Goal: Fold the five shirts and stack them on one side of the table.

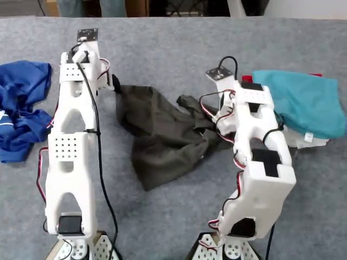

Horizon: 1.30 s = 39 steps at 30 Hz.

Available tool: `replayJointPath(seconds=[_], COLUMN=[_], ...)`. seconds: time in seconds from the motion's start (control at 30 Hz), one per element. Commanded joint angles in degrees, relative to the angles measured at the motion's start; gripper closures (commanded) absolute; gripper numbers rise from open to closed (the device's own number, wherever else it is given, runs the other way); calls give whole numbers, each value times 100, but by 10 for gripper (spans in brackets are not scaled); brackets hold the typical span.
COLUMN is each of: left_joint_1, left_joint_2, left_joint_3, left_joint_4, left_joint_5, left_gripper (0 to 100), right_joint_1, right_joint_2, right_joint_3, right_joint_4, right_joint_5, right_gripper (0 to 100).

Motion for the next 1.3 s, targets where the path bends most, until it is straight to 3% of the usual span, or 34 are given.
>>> replayJointPath(seconds=[0.0, 0.13, 0.4, 0.5, 0.67, 0.73, 0.93, 1.07, 1.27], left_joint_1=[189, 462, 1059, 1051, 497, 145, -523, -1007, -1736], left_joint_2=[-62, -26, 334, 466, 492, 475, 501, 422, -132], left_joint_3=[-22, 48, -13, -75, -479, -708, -1666, -1789, -1578], left_joint_4=[-185, -149, -114, -88, 360, 615, 1653, 1653, 1662], left_joint_5=[132, 193, 193, 202, 527, 730, 352, 360, 246], left_gripper=[726, 733, 968, 971, 972, 972, 972, 972, 972], right_joint_1=[-88, -79, -79, -70, 18, 18, 9, 9, 158], right_joint_2=[48, 48, 48, 40, -31, -180, -655, -655, -251], right_joint_3=[-4, -13, -13, -13, -57, -251, -1429, -2431, -3530], right_joint_4=[-422, -422, -422, -422, -202, 352, 2066, 2769, 2831], right_joint_5=[-62, -53, -44, -35, -62, -35, -62, -62, -79], right_gripper=[983, 983, 983, 983, 983, 983, 983, 983, 982])
